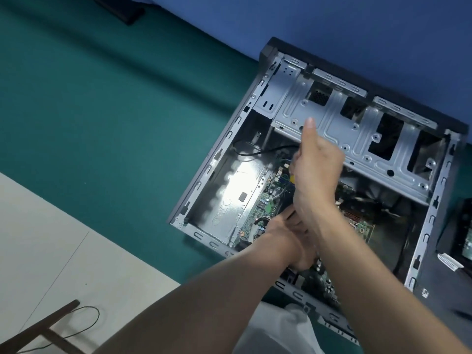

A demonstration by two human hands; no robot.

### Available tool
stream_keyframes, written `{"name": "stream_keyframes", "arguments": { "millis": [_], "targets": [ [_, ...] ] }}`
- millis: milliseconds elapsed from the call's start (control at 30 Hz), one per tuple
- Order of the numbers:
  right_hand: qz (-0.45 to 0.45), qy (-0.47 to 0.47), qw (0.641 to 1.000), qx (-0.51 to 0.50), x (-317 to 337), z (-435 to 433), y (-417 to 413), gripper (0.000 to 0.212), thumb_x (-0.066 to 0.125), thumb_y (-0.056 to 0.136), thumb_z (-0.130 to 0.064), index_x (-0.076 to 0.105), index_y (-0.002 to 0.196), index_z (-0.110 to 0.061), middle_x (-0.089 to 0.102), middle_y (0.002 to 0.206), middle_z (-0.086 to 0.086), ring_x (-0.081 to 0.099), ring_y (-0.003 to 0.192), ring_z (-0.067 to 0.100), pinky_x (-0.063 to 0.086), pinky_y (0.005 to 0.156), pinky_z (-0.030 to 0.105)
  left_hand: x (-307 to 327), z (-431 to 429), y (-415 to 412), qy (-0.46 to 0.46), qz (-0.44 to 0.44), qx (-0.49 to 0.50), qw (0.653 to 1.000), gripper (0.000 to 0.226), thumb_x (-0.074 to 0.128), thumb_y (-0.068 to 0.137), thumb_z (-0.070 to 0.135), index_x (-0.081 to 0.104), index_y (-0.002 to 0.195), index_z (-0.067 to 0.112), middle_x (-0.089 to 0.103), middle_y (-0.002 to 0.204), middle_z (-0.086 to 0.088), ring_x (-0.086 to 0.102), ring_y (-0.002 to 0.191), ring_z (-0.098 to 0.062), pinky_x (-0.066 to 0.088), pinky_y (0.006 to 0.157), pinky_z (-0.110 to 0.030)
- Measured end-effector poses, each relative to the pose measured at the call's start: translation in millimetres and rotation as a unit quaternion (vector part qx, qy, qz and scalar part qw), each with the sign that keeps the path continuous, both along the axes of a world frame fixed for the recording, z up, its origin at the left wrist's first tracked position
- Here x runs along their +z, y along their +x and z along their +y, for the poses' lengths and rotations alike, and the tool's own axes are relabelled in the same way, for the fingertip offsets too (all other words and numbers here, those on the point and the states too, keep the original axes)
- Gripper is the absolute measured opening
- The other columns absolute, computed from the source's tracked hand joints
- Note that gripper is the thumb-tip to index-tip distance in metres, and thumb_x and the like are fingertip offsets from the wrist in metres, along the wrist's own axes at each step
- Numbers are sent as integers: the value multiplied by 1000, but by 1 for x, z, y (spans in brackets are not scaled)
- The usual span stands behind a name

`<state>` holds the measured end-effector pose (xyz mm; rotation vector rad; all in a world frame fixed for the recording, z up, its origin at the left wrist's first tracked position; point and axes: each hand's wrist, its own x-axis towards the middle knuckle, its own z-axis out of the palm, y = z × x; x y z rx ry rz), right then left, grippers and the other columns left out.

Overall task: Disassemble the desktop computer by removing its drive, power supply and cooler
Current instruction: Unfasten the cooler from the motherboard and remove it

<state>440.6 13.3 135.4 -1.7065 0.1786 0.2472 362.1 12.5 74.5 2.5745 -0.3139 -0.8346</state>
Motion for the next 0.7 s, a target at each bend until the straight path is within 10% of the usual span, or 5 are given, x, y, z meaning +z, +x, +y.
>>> {"name": "stream_keyframes", "arguments": {
  "millis": [167,367,533,700],
  "targets": [
    [-5,161,982,101,-8,-9,-10,60,47,92,-50,35,40,-24,26,40,-7,22,39,16,29,47,19,-4,-4,8,124,29,-102,987,50,35,102,35,29,150,20,27,158,0,21,145,-18,10,120,-36],
    [71,64,922,376,-7,-16,16,67,37,89,-66,37,40,-20,27,41,-2,26,42,18,34,53,22,7,-3,12,149,107,-142,973,53,19,105,45,31,151,20,26,159,-1,16,148,-20,8,119,-44],
    [29,-45,995,89,-5,-21,20,52,39,98,-51,54,59,-20,48,45,-5,50,45,17,42,53,32,8,-4,12,180,43,-138,973,66,12,103,50,-1,156,13,-10,163,-5,-21,147,-25,-19,117,-44],
    [-1,110,993,-51,-3,-12,-6,56,53,91,-51,35,46,-23,28,44,-4,24,43,18,30,48,28,2,-4,13,197,37,-201,959,55,22,101,37,21,152,16,23,160,-5,8,149,-22,-6,119,-48]
  ]
}}
